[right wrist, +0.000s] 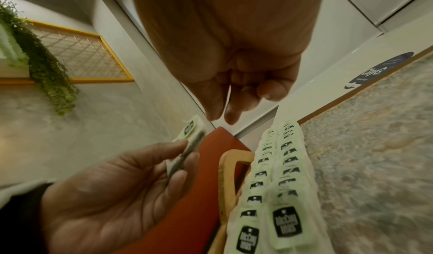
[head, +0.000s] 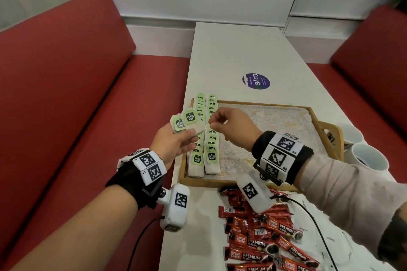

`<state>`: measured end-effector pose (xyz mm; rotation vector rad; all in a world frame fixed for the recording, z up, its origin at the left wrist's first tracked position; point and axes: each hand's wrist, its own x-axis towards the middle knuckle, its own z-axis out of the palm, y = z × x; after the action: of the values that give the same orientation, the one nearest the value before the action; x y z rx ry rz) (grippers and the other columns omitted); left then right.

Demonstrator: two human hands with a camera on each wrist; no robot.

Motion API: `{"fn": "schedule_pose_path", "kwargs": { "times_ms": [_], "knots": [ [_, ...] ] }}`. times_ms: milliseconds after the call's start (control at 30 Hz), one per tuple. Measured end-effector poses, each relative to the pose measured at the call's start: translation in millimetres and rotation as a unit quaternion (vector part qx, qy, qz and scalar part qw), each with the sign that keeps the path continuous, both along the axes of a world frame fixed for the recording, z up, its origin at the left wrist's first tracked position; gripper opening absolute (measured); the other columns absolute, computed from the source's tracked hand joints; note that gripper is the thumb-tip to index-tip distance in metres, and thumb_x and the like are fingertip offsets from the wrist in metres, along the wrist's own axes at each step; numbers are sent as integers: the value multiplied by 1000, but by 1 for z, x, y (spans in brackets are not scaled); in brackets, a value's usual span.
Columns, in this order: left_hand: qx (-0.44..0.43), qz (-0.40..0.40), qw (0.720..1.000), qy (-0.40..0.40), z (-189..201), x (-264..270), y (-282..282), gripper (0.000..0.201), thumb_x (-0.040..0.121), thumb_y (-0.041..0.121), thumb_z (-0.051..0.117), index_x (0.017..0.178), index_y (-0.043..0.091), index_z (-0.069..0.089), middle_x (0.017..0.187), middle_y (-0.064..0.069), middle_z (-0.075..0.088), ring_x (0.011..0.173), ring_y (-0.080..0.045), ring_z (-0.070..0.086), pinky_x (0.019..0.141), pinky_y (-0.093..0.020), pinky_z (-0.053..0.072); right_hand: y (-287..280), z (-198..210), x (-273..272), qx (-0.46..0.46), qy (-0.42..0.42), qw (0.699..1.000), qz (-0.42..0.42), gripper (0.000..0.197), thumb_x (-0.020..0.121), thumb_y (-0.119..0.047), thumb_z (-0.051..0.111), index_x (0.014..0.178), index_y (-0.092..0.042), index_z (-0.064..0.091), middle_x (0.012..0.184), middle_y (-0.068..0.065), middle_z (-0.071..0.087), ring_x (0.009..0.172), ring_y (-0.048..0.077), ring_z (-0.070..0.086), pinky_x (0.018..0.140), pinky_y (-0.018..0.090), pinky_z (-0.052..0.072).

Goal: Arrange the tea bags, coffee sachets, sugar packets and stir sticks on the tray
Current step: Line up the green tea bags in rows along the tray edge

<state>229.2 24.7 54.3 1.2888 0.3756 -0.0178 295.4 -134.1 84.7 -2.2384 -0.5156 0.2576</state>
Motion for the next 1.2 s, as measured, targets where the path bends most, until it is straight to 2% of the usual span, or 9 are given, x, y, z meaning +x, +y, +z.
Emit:
{"fn": "schedule_pose_path", "kwargs": {
  "times_ms": [67, 167, 367, 600, 767, 867, 1033, 1100, 1200],
  "knots": [
    [6, 5, 1000, 4, 0, 1, 1, 17, 90, 3, 59, 102, 14, 62, 88, -4, 70, 64, -6, 66, 54, -18, 55, -2, -1, -4, -32, -2, 999, 12, 5, 85, -16, 68, 89, -16, 65, 86, 1, 65, 73, 12, 56, 67, 21, 44],
    [18, 9, 1000, 8, -1, 1, 1, 16, 90, 6, 60, 101, 17, 62, 88, -3, 70, 64, -5, 64, 52, -17, 54, 0, -2, -7, -49, -12, 999, 16, 9, 82, -22, 72, 88, -18, 67, 86, -1, 65, 76, 10, 57, 66, 14, 41],
    [24, 8, 1000, 5, -4, 1, 1, 21, 88, 6, 62, 109, 12, 62, 89, -4, 69, 63, -4, 63, 52, -15, 51, 8, -3, -9, -29, -32, 999, 5, 7, 84, -23, 69, 81, -18, 68, 75, -8, 63, 71, 6, 56, 63, 13, 41],
    [-3, 42, 999, -10, -7, 3, 1, 18, 88, 0, 60, 106, 4, 62, 82, -7, 68, 60, -5, 65, 56, -14, 53, 11, -6, -13, -34, -41, 999, -1, 6, 81, -17, 67, 75, -15, 67, 69, -8, 61, 67, 8, 56, 65, 21, 46],
    [-11, 34, 999, -14, -5, 4, -1, 17, 88, 2, 61, 104, 7, 63, 80, -2, 71, 63, -4, 66, 58, -14, 54, 15, -10, -17, -39, -66, 997, 13, 8, 81, -22, 68, 75, -18, 68, 60, -12, 55, 55, 2, 48, 53, 12, 36],
    [-14, 26, 999, -18, -3, 5, -2, 14, 89, 3, 61, 100, 11, 63, 84, -3, 69, 62, -4, 65, 58, -15, 53, 15, -13, -16, -63, -66, 996, 9, 9, 82, -25, 68, 75, -21, 66, 62, -10, 57, 56, 5, 50, 56, 18, 37],
    [2, 8, 1000, -16, -1, 6, -1, 14, 88, 1, 60, 96, 12, 61, 84, -5, 67, 61, -4, 63, 57, -14, 54, 9, -10, -7, -107, -35, 994, 3, 14, 88, -19, 63, 101, -18, 65, 82, -2, 62, 74, 13, 55, 66, 25, 40],
    [14, -1, 1000, -9, -2, 6, 1, 17, 88, 0, 61, 100, 11, 60, 85, -5, 67, 60, -4, 63, 54, -15, 52, 8, -5, -3, -72, -24, 997, -22, 21, 93, -12, 50, 110, -17, 61, 91, 3, 66, 73, 14, 55, 70, 27, 43],
    [41, -25, 999, -3, -3, 5, 2, 24, 87, -1, 62, 109, 8, 58, 87, -5, 67, 63, -5, 63, 54, -15, 52, 9, 4, 1, -14, -11, 1000, -17, 28, 98, -22, 45, 123, -15, 53, 102, 5, 67, 75, 15, 57, 76, 32, 46]
  ]
}}
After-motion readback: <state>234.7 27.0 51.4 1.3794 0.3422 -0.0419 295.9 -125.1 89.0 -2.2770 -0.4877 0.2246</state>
